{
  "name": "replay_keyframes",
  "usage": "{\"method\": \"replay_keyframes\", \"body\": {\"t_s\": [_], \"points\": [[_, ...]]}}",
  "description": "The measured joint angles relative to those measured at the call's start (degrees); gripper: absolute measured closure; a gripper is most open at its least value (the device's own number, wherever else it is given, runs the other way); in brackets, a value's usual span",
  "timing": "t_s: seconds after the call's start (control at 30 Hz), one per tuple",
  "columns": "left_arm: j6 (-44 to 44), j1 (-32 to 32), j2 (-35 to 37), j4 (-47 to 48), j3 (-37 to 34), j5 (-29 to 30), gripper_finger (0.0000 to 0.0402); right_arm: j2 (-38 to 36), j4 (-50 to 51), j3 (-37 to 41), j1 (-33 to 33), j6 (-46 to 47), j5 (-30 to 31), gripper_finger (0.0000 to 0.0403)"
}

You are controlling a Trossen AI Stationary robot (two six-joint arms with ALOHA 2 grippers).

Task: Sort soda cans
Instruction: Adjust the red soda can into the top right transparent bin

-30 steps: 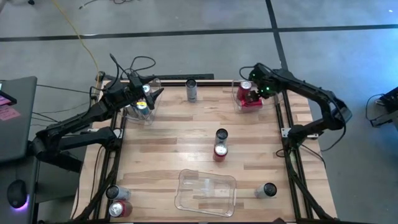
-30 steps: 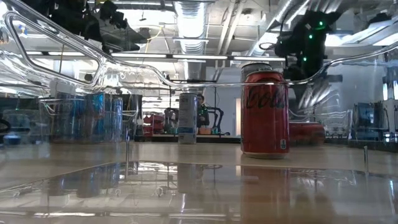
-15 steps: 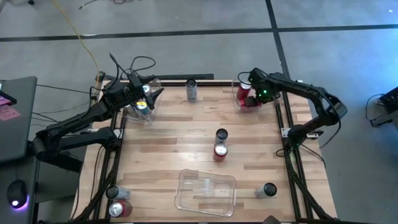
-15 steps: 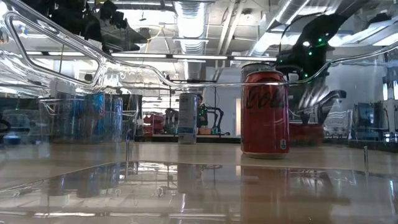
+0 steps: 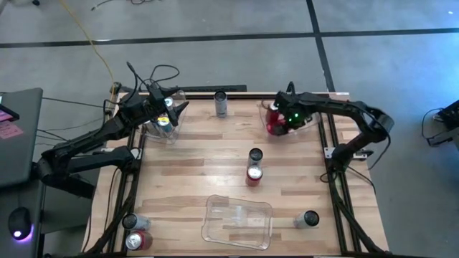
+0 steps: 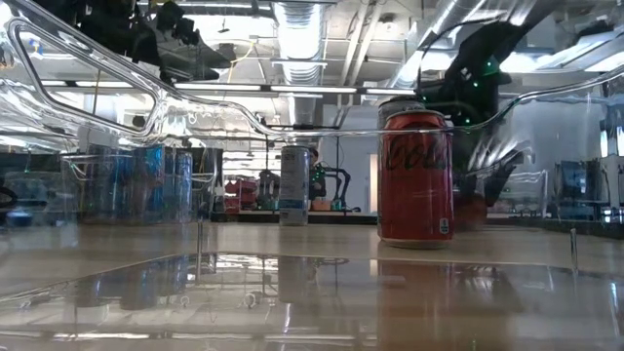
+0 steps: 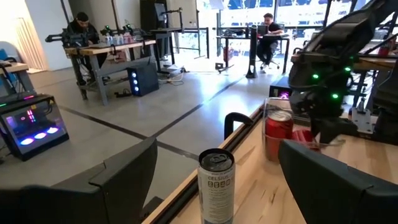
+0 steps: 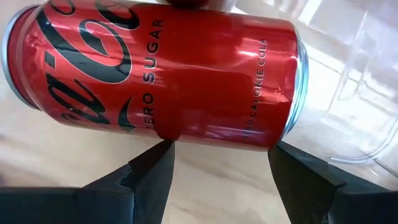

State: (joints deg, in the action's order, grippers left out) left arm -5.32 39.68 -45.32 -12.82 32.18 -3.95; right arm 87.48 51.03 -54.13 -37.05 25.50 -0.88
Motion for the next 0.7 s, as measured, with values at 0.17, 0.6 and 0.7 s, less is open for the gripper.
{"method": "replay_keyframes", "body": {"t_s": [0.17, 0.6, 0.7], "points": [[0.0, 0.0, 0.0, 0.0, 0.0, 0.0, 0.007, -0.4, 0.4, 0.0, 4.4, -0.1, 0.0, 0.0127], [0.0, 0.0, 0.0, 0.2, 0.0, 0.0, 0.007, -8.7, 0.1, -3.5, 8.4, -18.0, 1.3, 0.0127], [0.0, 0.0, 0.0, 0.2, 0.0, 0.0, 0.007, -9.6, -2.3, -3.5, 9.6, -23.0, 2.6, 0.0127]]}}
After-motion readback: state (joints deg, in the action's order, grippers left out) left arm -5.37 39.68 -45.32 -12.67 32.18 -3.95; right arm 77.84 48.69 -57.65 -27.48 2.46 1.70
